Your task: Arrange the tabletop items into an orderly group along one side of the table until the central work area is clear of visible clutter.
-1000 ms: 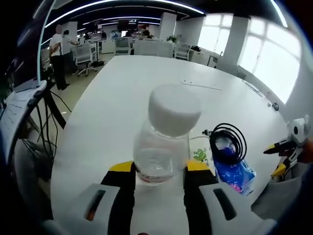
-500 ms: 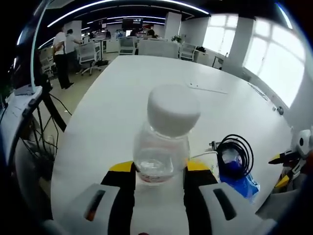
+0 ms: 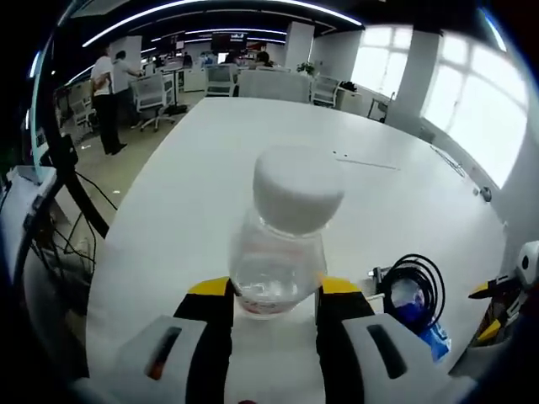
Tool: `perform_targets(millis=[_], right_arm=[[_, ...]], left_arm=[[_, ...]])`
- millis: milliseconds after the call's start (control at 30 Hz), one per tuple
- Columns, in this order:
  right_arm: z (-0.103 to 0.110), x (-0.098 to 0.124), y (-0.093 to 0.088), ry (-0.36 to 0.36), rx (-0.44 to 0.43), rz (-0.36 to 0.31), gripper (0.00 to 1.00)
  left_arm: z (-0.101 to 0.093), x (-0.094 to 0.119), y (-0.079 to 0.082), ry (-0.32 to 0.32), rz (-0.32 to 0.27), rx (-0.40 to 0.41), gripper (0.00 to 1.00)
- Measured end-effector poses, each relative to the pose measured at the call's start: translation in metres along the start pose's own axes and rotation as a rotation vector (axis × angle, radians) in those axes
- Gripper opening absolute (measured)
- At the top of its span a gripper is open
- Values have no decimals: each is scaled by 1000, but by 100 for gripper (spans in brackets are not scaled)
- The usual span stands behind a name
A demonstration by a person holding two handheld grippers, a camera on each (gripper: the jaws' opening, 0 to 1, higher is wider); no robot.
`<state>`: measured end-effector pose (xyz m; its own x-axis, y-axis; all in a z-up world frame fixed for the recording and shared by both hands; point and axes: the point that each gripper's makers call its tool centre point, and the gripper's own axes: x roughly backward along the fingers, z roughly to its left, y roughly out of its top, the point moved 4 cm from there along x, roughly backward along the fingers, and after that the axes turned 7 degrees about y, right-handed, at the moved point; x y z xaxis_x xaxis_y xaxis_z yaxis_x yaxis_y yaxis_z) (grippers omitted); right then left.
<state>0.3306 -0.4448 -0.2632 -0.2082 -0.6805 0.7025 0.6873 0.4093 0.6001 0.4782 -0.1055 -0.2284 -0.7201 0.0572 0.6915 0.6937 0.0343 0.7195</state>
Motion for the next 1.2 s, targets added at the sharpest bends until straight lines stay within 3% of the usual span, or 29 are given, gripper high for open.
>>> perform_targets(millis=[433,1200], right_arm=[[-2,6,-13,5,-17,9,65],[-6,10,-7,-1,-32,-5,65]], left_arm=[[-3,-20,15,3,-20,7,37],[-3,-32,25,7,-26,51,38]])
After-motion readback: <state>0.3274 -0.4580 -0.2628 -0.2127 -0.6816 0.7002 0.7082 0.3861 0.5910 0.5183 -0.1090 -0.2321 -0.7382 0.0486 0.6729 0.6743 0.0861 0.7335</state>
